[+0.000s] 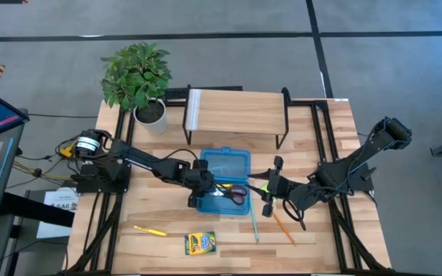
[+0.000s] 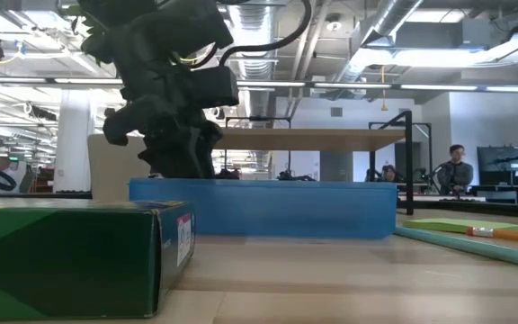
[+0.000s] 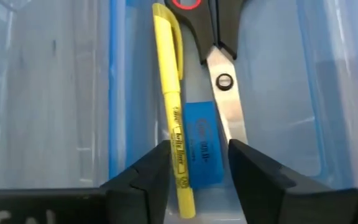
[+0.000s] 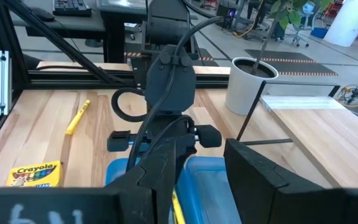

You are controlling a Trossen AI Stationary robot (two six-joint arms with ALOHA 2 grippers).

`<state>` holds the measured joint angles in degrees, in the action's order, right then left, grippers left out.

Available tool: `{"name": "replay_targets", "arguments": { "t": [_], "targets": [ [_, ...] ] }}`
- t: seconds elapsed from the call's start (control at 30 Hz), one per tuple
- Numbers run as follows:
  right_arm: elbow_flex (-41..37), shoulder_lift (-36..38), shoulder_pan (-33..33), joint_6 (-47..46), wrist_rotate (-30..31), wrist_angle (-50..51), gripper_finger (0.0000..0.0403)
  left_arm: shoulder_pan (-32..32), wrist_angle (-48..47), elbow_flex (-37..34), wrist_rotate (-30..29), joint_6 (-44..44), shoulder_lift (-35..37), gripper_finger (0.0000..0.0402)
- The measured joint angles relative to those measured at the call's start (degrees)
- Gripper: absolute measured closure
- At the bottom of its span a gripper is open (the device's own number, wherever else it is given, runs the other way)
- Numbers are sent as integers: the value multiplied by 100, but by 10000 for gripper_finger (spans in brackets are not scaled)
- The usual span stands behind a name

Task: Pack school essentials
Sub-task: Put the orange pencil into the blue supply box

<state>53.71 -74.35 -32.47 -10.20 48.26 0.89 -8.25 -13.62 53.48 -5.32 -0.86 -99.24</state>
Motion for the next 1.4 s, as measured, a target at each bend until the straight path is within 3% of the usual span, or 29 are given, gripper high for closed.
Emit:
{"name": "replay_targets", "arguments": {
  "t": [0.23,0.4,0.9,1.27,1.4],
  "targets": [
    [0,0,0,4,1,38,241,-38,-975,437,-132,1,150,226],
    [0,0,0,-18,-1,135,241,-278,-881,474,-138,-8,830,227],
    [0,0,43,-44,-14,206,241,-881,1596,-1310,-151,32,3338,228],
    [13,0,227,-237,-33,228,241,-966,2458,-1917,-355,111,3681,228],
    [273,0,235,-694,-480,806,241,-1046,2469,-1917,-357,-15,3681,228]
  ]
}}
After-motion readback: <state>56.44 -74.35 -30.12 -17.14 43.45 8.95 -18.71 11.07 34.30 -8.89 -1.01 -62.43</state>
